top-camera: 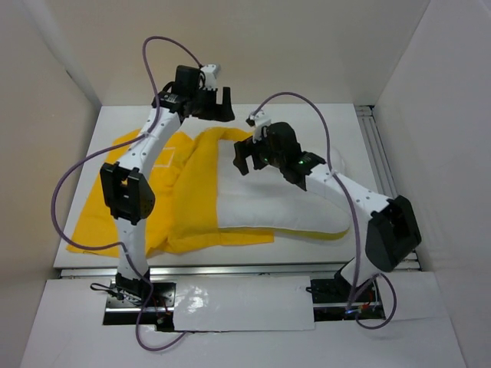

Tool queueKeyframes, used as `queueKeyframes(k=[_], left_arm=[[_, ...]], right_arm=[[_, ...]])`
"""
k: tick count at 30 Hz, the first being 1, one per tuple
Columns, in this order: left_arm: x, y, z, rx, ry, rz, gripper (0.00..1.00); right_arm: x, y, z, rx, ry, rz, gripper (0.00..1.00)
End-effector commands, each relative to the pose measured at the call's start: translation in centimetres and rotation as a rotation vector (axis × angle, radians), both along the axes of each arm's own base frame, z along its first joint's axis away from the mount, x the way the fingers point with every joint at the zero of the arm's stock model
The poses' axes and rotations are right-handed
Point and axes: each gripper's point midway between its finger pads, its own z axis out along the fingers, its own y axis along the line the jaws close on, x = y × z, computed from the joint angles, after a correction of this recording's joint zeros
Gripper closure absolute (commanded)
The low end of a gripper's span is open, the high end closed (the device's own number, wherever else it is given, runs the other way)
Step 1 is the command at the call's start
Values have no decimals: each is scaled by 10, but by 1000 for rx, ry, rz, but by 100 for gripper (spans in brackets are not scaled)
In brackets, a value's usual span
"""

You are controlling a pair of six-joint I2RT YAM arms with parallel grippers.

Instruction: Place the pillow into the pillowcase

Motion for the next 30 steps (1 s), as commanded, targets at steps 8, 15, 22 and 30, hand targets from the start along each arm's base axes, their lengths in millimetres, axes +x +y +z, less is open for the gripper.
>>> queueKeyframes(k=[8, 15, 22, 30], left_arm=[[-189, 57, -50, 74, 218, 398, 12], [-310, 34, -105, 23, 326, 381, 21], [-343, 4, -157, 150, 424, 377, 22], [-340, 19, -196, 162, 499, 572, 23]], right_arm=[[-123, -40, -35, -246, 128, 87, 1], [-159, -5, -70, -345, 76, 264, 1], [-133, 2, -100, -382, 20, 217, 1], [-125, -6, -138, -383, 83, 209, 6]])
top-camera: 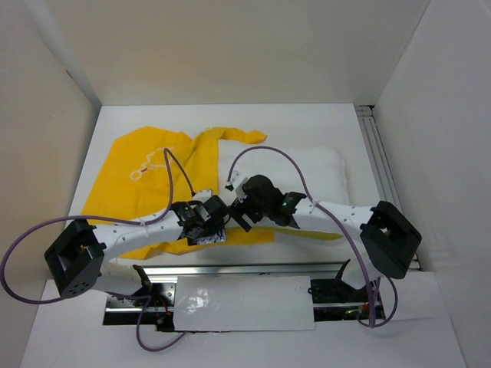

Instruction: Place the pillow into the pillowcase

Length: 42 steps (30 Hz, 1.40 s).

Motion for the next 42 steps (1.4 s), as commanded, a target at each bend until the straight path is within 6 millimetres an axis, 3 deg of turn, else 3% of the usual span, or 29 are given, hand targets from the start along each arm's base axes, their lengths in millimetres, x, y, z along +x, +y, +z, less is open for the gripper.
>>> queueKeyframes(k=[1, 4, 8, 11, 13, 14, 16, 17, 18, 20, 25, 26, 30, 32, 34, 37, 38, 41, 42], left_arm=[[24, -1, 2, -34, -97, 176, 23], [34, 5, -2, -13, -140, 261, 24], [48, -2, -10, 14, -200, 235, 24], [50, 2, -19, 39, -177, 231, 32], [54, 2, -21, 39, -181, 233, 52], [53, 0, -19, 26, -179, 230, 68], [51, 2, -15, 13, -176, 258, 100], [53, 3, -10, 16, -192, 243, 100], [53, -1, 0, -8, -218, 234, 100], [47, -14, 16, -38, -257, 168, 100], [34, -62, 71, -176, -350, 8, 100], [28, -74, 78, -198, -362, -35, 100], [15, -103, 99, -289, -351, -135, 100], [8, -119, 106, -358, -338, -181, 100], [1, -123, 100, -371, -324, -213, 100], [-2, -126, 93, -372, -295, -216, 100], [-4, -127, 93, -377, -287, -222, 100], [-7, -125, 89, -312, -232, -224, 77], [-6, -128, 100, -319, -236, -224, 68]], right_arm=[[10, 5, -8, 38, -7, -7, 8], [12, 11, -1, 96, -8, 4, 19], [15, 13, 5, 138, -11, -13, 35], [23, 14, 5, 135, -7, -38, 45], [24, 20, 11, 167, -3, -39, 57], [22, 21, 8, 166, 10, -29, 63], [20, 28, 12, 201, 19, -20, 90], [20, 30, 14, 214, 17, -11, 99], [21, 34, 20, 229, 14, 0, 100], [21, 45, 34, 276, 17, 29, 100], [36, 71, 94, 439, -72, 27, 100], [45, 71, 110, 480, -117, -18, 100], [51, 81, 153, 642, -146, -56, 100], [47, 81, 151, 671, -141, -50, 100], [45, 82, 151, 677, -127, -45, 100], [40, 79, 118, 618, -62, -53, 100], [40, 79, 108, 594, -43, -59, 95], [25, 70, 76, 527, 39, -60, 70], [24, 61, 81, 518, 27, -85, 57]])
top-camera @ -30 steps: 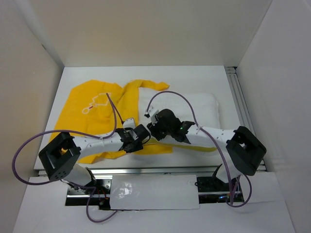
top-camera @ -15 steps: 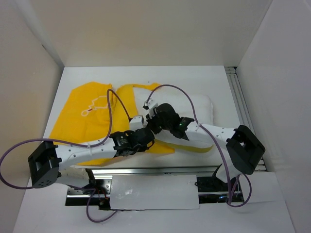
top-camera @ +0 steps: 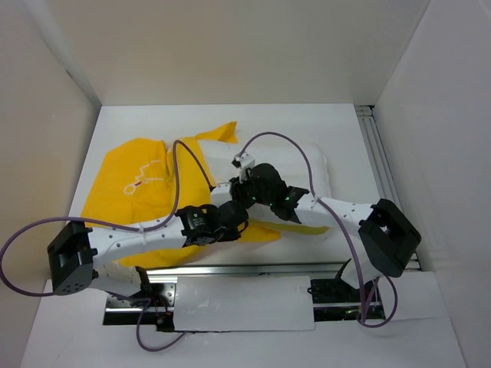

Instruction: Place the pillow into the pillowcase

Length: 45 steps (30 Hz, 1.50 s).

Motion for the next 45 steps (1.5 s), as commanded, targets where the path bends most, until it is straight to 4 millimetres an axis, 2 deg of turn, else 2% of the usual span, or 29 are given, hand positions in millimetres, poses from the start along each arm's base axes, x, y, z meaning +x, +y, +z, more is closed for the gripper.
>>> queueKeyframes(k=[1, 3, 4, 8, 10, 11, 13, 14, 16, 17, 18, 19, 21, 22, 23, 24, 25, 26, 27, 28, 29, 31, 32, 33, 34, 35, 38, 40, 45], left_arm=[[-17, -50, 37, -98, 3, -184, 66], [-19, -44, 37, -56, 16, -195, 59], [-18, -46, 46, -57, 7, -204, 54], [-11, -42, 58, 13, -19, -221, 19], [-1, -33, 64, 62, -23, -203, 2], [8, -36, 74, 66, -37, -223, 0], [39, -24, 79, 74, -27, -168, 0], [54, -25, 94, 46, -41, -165, 0], [99, 4, 88, 84, -15, -53, 0], [114, 13, 96, 99, -25, -36, 0], [130, 24, 86, 130, -4, 11, 2], [143, 35, 85, 150, 4, 36, 3], [181, 69, 91, 181, -12, 113, 3], [197, 75, 78, 204, 6, 116, 3], [220, 91, 85, 198, -9, 152, 3], [234, 97, 82, 202, -4, 139, 4], [241, 106, 76, 220, 31, 162, 4], [262, 119, 66, 235, 50, 193, 5], [268, 126, 59, 256, 66, 188, 6], [274, 127, 54, 257, 75, 183, 6], [280, 126, 45, 261, 89, 149, 6], [286, 129, 38, 264, 101, 135, 6], [289, 128, 34, 269, 98, 128, 6], [293, 127, 34, 272, 86, 118, 6], [292, 122, 29, 255, 102, 101, 6], [290, 120, 25, 247, 110, 93, 6], [282, 130, 9, 296, 146, 109, 8], [275, 141, -3, 315, 185, 148, 18], [264, 168, 0, 311, 210, 206, 43]], right_arm=[[2, 2, 28, 82, -57, -22, 52], [10, -15, 34, 64, -64, -82, 43], [11, -29, 32, 24, -57, -112, 30], [34, -69, 54, 16, -77, -215, 7], [42, -84, 69, 32, -103, -265, 7], [51, -99, 68, 18, -83, -352, 6], [73, -125, 94, 43, -116, -442, 1], [91, -142, 111, 56, -140, -488, 1], [110, -149, 111, 51, -123, -492, 1], [116, -144, 115, 62, -132, -446, 1], [129, -147, 128, 72, -159, -439, 1], [140, -141, 112, 39, -137, -406, 1], [155, -131, 109, 10, -159, -330, 1], [168, -122, 129, 17, -199, -295, 1], [180, -115, 103, -32, -157, -260, 1], [195, -108, 123, -21, -197, -247, 1], [204, -105, 122, -38, -205, -238, 1], [213, -93, 98, -63, -170, -203, 1], [226, -88, 114, -56, -212, -198, 1], [235, -84, 112, -60, -222, -195, 1], [245, -77, 86, -75, -176, -175, 1], [261, -66, 96, -65, -214, -139, 1], [266, -57, 67, -73, -160, -104, 1], [270, -53, 59, -82, -158, -79, 1], [275, -42, 72, -63, -181, -59, 1], [278, -40, 44, -93, -127, -42, 1], [282, -27, 43, -84, -135, -9, 1], [277, -21, 35, -88, -131, 14, 1], [262, -7, 19, -126, -141, 85, 1]])
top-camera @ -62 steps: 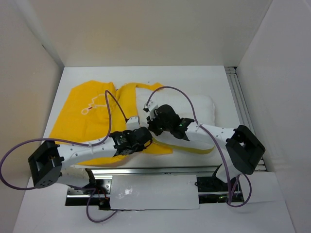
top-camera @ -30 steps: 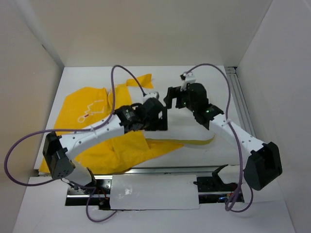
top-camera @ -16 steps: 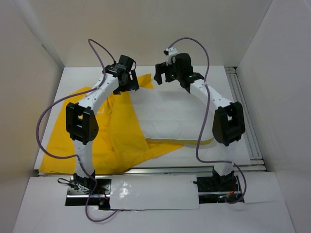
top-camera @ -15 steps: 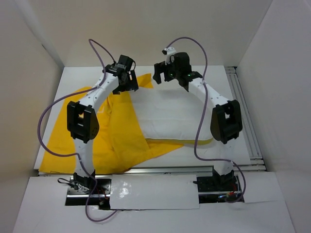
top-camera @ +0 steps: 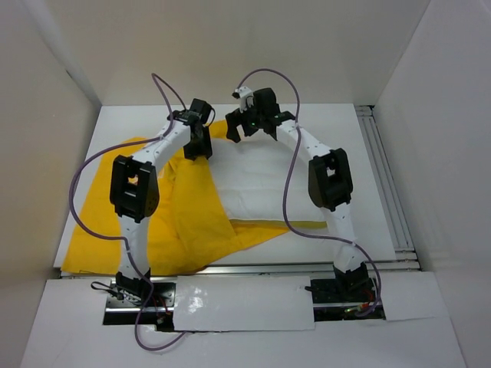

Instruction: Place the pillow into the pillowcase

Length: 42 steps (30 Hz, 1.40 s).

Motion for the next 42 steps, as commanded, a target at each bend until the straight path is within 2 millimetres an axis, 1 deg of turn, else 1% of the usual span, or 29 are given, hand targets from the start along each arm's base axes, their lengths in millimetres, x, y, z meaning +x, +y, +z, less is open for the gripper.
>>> queueKeyframes(k=[1, 4, 5, 7, 10, 14, 15, 16, 17, 18, 19, 20, 21, 22, 23, 24, 25, 26, 28, 29, 30, 31, 34, 35, 36, 39, 40, 41, 42], left_arm=[[-11, 26, 13, 19, 7, 41, 51], [-8, 33, 14, 0, -2, 67, 69], [-6, 33, 18, -4, -12, 67, 87], [4, 32, 27, 1, -45, 62, 100], [12, 30, 37, -4, -64, 62, 100], [19, 33, 50, 11, -98, 62, 100], [21, 32, 55, 11, -112, 55, 100], [26, 33, 58, 16, -127, 60, 100], [26, 34, 62, 21, -127, 52, 100], [29, 33, 61, 20, -130, 52, 100], [29, 33, 66, 23, -135, 44, 100], [36, 33, 74, 23, -162, 49, 100], [36, 29, 80, 33, -174, 45, 100], [38, 23, 84, 29, -184, 35, 100], [40, 25, 89, 37, -199, 42, 100], [41, 18, 93, 25, -207, 29, 100], [42, 18, 96, 22, -218, 29, 100], [41, 14, 96, 3, -212, 18, 100], [42, 6, 101, -18, -225, 14, 100], [42, -2, 113, -44, -252, -4, 100], [44, -4, 114, -50, -259, -17, 100], [40, -17, 123, -56, -282, -51, 100], [36, -39, 132, -59, -312, -112, 100], [35, -42, 141, -60, -334, -116, 100], [35, -40, 141, -53, -337, -110, 100], [24, -56, 160, -100, -372, -143, 100], [16, -68, 170, -113, -394, -170, 100], [11, -75, 175, -114, -405, -196, 100], [6, -80, 173, -95, -406, -226, 100]], right_arm=[[-14, 23, 18, -6, -67, 102, 1], [-26, 33, 11, -35, -63, 169, 1], [-29, 33, 3, -46, -50, 186, 1], [-44, 38, -6, -69, -35, 281, 1], [-61, 41, -23, -75, -3, 388, 1], [-74, 49, -33, -62, 28, 453, 1], [-76, 50, -49, -65, 51, 470, 14], [-86, 56, -52, -53, 76, 508, 31], [-84, 58, -49, -44, 74, 516, 59], [-85, 59, -49, -39, 85, 509, 99], [-89, 64, -34, 1, 64, 542, 100], [-103, 65, -37, 8, 74, 577, 100], [-111, 68, -30, 20, 52, 593, 100], [-103, 71, 18, 62, -89, 569, 100], [-121, 67, 1, 45, -68, 569, 100], [-122, 71, 44, 67, -200, 546, 100], [-127, 66, 48, 66, -220, 536, 100], [-142, 64, 37, 60, -196, 549, 100], [-154, 61, 56, 87, -214, 562, 100], [-161, 59, 51, 98, -182, 566, 100], [-163, 59, 55, 108, -193, 576, 100], [-167, 60, 61, 125, -201, 584, 100], [-181, 63, 60, 130, -188, 599, 100], [-182, 62, 65, 135, -204, 600, 100], [-189, 64, 57, 130, -184, 610, 100], [-193, 71, 58, 124, -195, 613, 100], [-192, 70, 48, 117, -165, 596, 100], [-183, 72, 54, 123, -199, 562, 100], [-184, 70, 44, 128, -166, 532, 100]])
